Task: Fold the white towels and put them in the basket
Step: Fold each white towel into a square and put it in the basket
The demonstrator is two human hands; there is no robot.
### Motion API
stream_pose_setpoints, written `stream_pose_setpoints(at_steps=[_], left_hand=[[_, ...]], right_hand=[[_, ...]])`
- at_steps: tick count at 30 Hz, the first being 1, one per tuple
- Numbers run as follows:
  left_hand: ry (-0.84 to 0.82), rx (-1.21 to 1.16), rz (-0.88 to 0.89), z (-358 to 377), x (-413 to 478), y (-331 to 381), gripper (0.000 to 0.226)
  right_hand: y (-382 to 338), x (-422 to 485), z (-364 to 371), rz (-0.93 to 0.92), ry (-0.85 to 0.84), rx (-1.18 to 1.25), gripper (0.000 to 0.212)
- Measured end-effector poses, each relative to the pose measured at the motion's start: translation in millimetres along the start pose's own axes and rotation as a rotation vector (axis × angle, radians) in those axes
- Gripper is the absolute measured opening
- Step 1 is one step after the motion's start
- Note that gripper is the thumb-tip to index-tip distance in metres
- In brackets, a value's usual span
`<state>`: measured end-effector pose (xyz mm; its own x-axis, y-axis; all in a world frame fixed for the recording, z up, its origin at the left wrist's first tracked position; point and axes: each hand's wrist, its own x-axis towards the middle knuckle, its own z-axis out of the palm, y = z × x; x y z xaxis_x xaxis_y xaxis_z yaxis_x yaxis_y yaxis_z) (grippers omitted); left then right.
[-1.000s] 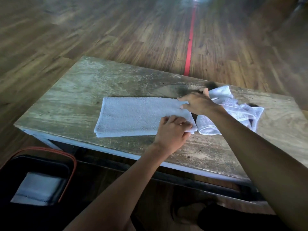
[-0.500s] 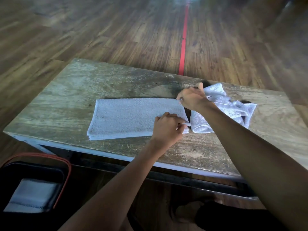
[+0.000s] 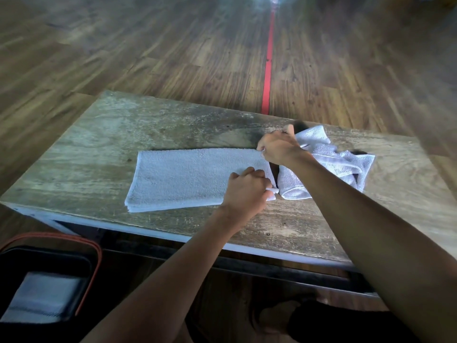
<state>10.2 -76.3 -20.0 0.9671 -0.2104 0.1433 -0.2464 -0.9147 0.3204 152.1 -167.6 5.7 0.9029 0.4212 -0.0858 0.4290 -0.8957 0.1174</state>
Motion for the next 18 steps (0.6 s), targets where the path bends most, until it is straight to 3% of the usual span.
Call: stream_pose_setpoints(at_steps=[5, 9, 13, 15, 18], left_hand=[[0.031, -0.086, -0.014, 4.9, -2.7, -3.4, 0.027], [0.128, -0.004, 0.084, 11.4, -12.7, -5.9, 0.044], [-0.001, 0.087, 0.200, 0.8, -31.6, -16.8, 0.057], [-0.051, 0.136, 0.151, -9.4, -48.3, -33.5, 0.062], [0.076, 0.078, -0.074, -29.2, -84.4, -70.8, 0.051]], right_hand=[[2.7, -0.6, -0.5, -0.014, -0.037, 0.067, 0.023], [6.5, -0.7, -0.5, -0.031, -0.045, 0.095, 0.025], [3.8, -0.6, 0.6, -0.019, -0.044, 0.069, 0.031], [-0.9, -0.8, -2.4, -0.020, -0.056, 0.017, 0.031], [-26.1, -4.0, -11.9, -0.064, 0.031, 0.006, 0.032]])
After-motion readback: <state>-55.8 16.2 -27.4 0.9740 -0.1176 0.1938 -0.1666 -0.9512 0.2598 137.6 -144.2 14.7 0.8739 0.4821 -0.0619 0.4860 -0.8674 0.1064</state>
